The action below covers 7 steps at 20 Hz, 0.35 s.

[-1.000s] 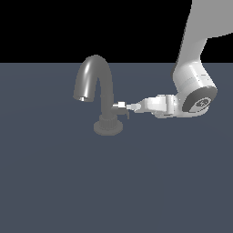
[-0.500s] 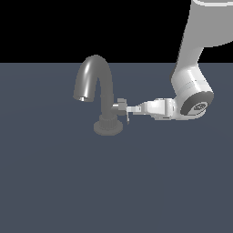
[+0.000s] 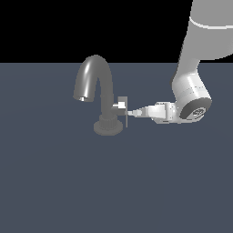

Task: Turn on the faucet by rotating a designated handle.

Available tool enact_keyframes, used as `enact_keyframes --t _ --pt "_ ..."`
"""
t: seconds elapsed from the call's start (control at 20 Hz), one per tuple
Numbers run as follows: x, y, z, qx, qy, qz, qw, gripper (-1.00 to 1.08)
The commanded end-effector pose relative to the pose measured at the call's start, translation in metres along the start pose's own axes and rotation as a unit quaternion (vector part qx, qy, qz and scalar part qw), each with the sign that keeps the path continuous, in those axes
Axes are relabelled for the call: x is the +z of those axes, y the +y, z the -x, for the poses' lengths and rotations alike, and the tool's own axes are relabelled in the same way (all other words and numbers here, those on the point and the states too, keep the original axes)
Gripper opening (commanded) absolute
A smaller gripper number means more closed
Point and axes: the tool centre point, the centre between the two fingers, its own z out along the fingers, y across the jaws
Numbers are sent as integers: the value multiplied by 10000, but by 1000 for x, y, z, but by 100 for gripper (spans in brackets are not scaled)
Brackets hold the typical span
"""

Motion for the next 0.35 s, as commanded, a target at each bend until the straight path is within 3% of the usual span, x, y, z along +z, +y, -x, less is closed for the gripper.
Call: enact_keyframes --t 0.0,0.3 --pt "9 -20 -38 240 20 -115 9996 -100" --pt "9 -31 -52 319 16 -124 9994 -100"
